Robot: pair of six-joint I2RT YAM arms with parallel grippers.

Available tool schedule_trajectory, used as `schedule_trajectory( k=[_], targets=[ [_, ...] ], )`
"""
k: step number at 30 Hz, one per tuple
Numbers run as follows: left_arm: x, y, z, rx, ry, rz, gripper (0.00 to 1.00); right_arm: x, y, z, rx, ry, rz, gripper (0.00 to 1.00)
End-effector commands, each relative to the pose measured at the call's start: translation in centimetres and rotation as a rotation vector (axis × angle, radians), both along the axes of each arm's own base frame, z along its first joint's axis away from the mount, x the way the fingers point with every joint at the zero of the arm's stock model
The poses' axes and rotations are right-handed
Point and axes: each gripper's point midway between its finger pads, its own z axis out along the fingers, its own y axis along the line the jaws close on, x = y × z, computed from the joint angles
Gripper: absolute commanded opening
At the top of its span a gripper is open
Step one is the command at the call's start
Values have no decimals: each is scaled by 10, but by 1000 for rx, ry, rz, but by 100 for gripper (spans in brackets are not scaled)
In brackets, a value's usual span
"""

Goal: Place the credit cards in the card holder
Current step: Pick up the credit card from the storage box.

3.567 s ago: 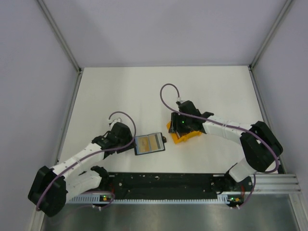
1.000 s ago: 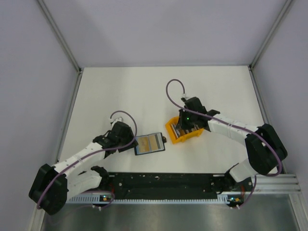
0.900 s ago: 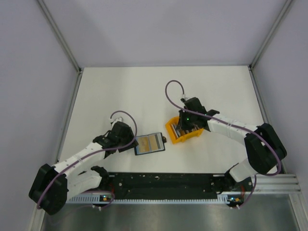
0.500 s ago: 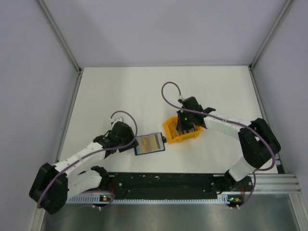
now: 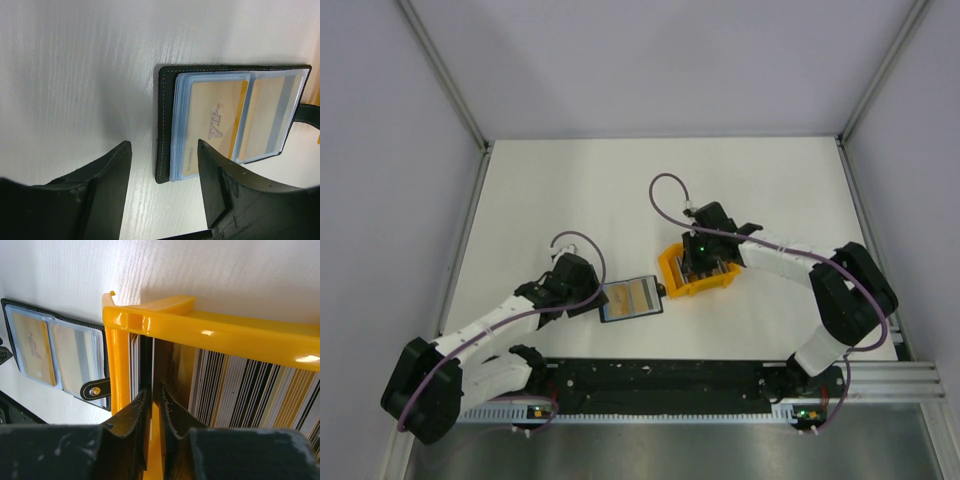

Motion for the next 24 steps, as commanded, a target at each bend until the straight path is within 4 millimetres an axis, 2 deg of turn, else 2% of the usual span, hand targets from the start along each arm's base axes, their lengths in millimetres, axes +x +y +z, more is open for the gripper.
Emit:
schedule_trajectory(
  k=[1,4,9,14,24],
  targets=[
    [5,-3,3,-12,-25,-3,59,6,20,11,26,-39,31,9],
    [4,-2,2,-9,-22,-3,59,6,17,9,-12,-53,19,0],
    [3,-1,3,-6,-24,0,59,13,13,30,-46,-138,-5,0],
    [4,0,4,-4,-29,3,59,20,1,56,-135,-241,-65,0],
    [3,0,4,-2,-26,-1,59,18,-1,76,-331,-393,-122,0]
  ],
)
